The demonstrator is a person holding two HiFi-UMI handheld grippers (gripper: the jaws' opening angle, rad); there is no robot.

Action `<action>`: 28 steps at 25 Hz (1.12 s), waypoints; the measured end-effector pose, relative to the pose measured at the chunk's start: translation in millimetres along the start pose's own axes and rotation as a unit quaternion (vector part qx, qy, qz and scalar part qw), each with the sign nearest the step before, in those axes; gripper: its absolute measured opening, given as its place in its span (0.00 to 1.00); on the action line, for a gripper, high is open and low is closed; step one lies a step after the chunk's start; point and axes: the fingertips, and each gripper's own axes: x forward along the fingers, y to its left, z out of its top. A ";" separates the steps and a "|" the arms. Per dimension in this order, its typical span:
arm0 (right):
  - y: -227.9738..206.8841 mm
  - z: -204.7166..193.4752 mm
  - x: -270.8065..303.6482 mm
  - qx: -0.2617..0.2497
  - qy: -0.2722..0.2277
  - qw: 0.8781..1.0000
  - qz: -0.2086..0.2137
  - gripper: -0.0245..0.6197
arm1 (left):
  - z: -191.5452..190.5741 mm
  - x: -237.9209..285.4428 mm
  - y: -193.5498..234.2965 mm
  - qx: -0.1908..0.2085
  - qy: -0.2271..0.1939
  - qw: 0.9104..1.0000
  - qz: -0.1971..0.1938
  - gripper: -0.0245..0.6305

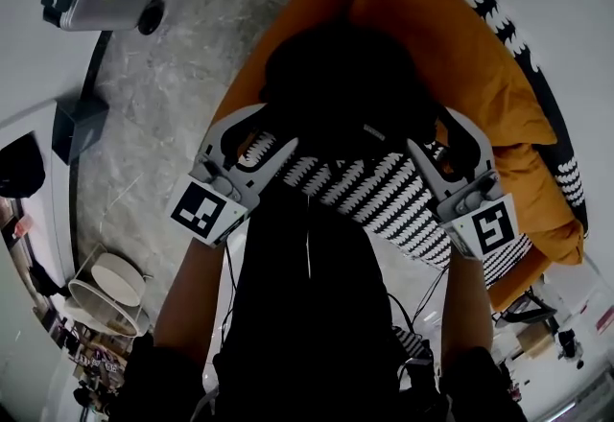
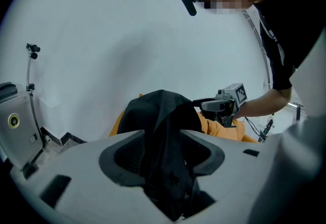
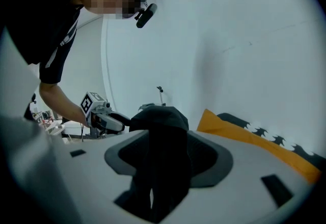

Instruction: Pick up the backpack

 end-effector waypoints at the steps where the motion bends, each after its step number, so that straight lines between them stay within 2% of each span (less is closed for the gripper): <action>1: -1.2 1.6 -1.3 -0.003 -0.004 1.000 -0.002 0.37 | 0.9 2.6 0.7 -0.002 -0.001 1.000 0.003 0.34; 6: -13.7 19.9 -10.6 -0.010 -0.035 0.999 -0.025 0.37 | 2.7 11.7 6.8 0.008 -0.002 1.000 0.017 0.35; 9: -11.7 13.1 -3.1 -0.026 -0.010 1.000 -0.001 0.37 | 4.3 16.3 5.9 0.017 0.000 1.000 0.015 0.35; 11: -10.9 0.4 5.1 -0.018 0.014 1.000 0.015 0.39 | 5.2 18.9 4.7 0.023 0.002 1.000 0.012 0.35; 15: -15.5 -16.8 18.1 -0.011 0.045 0.999 0.022 0.39 | 3.2 28.5 2.4 0.032 0.010 0.999 0.003 0.35; 28: -12.7 -25.4 39.8 0.007 0.050 0.998 0.046 0.39 | -5.4 48.6 6.5 0.037 0.034 0.999 0.009 0.35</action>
